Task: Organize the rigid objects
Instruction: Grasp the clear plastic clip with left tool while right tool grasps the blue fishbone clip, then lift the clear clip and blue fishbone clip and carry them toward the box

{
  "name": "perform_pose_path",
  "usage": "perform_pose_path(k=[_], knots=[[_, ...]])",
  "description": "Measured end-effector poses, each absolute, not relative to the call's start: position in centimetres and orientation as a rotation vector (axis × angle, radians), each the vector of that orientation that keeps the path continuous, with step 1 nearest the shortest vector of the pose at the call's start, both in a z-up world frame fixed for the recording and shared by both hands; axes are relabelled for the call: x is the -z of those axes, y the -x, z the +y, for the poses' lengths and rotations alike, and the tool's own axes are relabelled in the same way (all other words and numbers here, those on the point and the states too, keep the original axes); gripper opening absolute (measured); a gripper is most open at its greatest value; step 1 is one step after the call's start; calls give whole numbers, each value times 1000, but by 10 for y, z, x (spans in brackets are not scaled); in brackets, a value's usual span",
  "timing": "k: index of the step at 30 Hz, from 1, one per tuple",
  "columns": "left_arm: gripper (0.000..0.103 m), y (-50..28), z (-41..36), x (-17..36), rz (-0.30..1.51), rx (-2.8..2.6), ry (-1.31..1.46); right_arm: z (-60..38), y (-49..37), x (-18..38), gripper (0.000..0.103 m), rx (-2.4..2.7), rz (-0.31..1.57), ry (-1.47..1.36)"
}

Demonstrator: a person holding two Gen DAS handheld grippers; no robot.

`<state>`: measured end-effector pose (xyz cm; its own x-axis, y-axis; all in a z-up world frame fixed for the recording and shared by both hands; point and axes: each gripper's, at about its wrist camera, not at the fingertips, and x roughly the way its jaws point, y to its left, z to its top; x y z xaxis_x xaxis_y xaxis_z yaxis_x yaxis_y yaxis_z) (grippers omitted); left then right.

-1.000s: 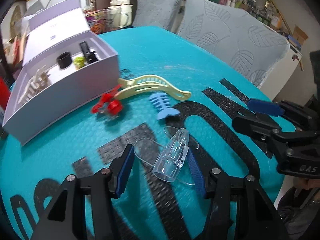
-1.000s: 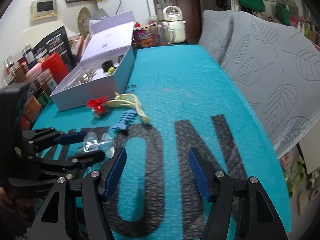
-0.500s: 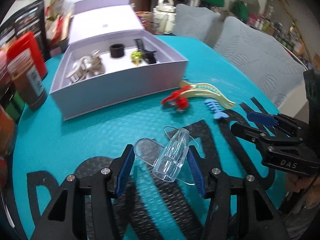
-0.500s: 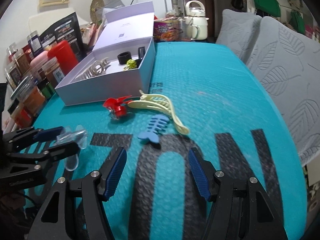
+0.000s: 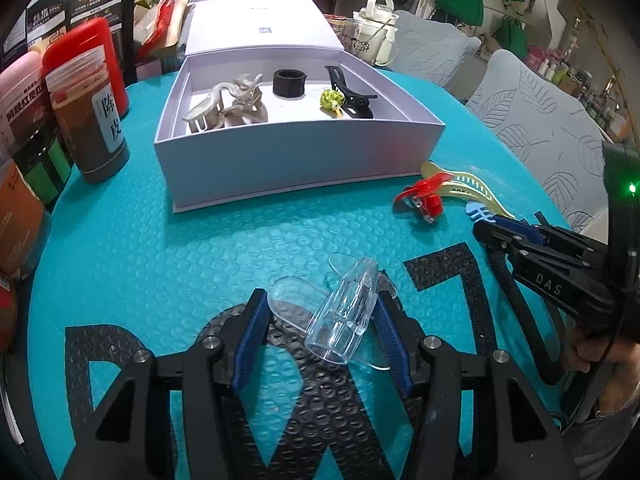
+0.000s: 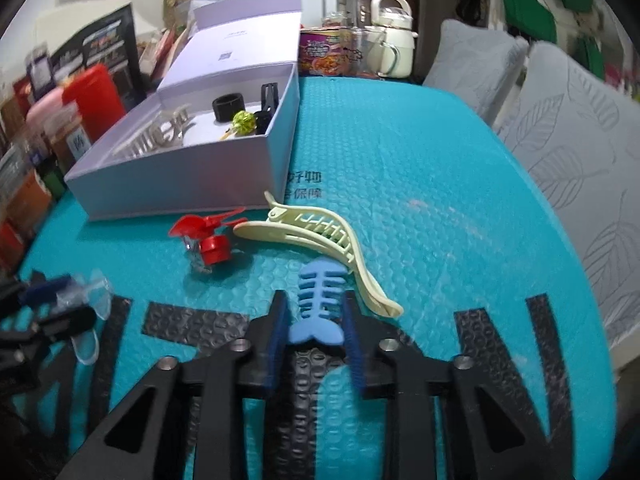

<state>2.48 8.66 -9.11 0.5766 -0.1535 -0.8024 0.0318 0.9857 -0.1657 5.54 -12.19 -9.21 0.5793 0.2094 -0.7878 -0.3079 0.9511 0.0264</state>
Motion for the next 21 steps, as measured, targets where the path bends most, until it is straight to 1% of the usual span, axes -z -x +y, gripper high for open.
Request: perform_pose_path(k=[1,2,8,21], knots=[[54,-25,88,91,949,106,142,-123,-55,92,19,-308,904,116],[54,-26,90,92,949,105,146,-124,-55,92,17,-313,907,108],[54,-22,90,90,937,113,167,-126,-42,87,12,-327,915,88],[54,1,88,83,914,134,185,-125,4,82,11,-381,930,93]])
